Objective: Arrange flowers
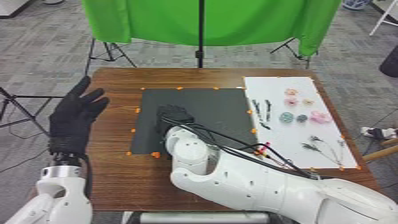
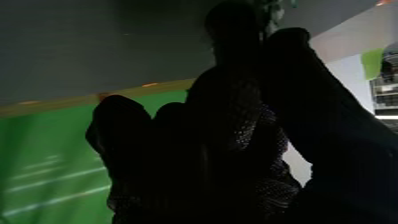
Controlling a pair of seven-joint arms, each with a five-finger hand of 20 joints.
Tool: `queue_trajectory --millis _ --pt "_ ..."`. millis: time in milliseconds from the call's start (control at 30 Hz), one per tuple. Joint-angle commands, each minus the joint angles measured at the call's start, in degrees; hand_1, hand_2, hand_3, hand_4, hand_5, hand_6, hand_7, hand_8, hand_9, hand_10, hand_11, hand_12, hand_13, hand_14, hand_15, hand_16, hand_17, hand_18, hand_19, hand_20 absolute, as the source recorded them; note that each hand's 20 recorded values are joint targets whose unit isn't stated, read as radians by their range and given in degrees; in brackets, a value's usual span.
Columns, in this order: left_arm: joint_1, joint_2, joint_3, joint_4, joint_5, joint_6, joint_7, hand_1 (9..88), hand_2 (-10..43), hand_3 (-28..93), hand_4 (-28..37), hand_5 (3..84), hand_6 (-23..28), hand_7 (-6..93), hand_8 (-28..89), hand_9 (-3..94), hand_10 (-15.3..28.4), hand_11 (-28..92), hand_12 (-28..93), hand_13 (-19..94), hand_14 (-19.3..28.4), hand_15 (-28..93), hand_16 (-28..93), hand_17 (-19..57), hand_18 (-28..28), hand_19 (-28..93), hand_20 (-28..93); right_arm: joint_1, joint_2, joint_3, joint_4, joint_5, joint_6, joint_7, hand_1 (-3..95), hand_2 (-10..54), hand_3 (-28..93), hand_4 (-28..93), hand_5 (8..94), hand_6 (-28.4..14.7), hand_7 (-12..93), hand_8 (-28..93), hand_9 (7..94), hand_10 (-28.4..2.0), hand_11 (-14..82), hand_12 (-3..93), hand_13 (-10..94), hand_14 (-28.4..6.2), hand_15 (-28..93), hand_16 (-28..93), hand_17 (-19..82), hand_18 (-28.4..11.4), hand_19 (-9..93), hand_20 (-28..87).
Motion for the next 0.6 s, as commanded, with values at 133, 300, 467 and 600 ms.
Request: queue_trajectory --millis 133,300,467,600 --pt "1.44 1.41 0.44 -0.28 -1.83 0.76 1.38 23.1 5.7 84 -26.3 36.3 8.1 9.7 -8 35.6 20.6 27 11 24 28.0 61 -11 -8.0 27.3 57 5 -0.14 -0.69 1.04 -1.48 1.94 1.35 -0.61 40.5 1.2 70 -28 93.7 0.8 18 -14 93.7 -11.1 53.5 23.2 87 -8.1 79 26 52 -24.7 93 53" --pt "2.65 -0.22 -0.62 -0.4 -0.52 0.22 -0.97 23.0 5.7 84 -26.2 36.4 8.1 9.5 -8 35.6 20.5 27 11 24 28.0 61 -11 -8.1 27.3 57 5 -0.99 0.57 1.32 -2.31 -1.11 3.09 0.13 35.7 2.3 66 -28 93.0 0.0 16 -14 93.7 -11.3 52.0 22.5 87 -8.4 78 26 51 -25.0 93 52" --pt "7.69 -2.54 -3.28 -1.53 0.07 0.32 -2.6 23.1 5.7 84 -26.2 36.4 8.1 9.6 -8 35.7 20.6 27 11 24 28.0 61 -11 -8.0 27.3 57 5 -2.93 2.68 3.42 -5.36 -4.02 3.04 0.32 30.3 3.0 68 -28 93.6 -0.7 18 -13 93.7 -11.7 52.7 22.6 87 -8.5 79 25 51 -25.2 93 52" --pt "10.13 -3.3 -4.32 -2.08 -0.01 0.64 -1.73 23.2 5.8 84 -26.4 36.4 8.2 9.6 -8 35.7 20.6 27 11 24 28.0 61 -11 -8.1 27.3 57 6 -2.74 5.46 3.97 -8.5 -1.94 3.51 1.07 29.1 3.5 67 -27 93.6 -1.1 18 -13 93.7 -11.9 52.5 23.3 87 -8.8 79 25 51 -25.6 93 52"
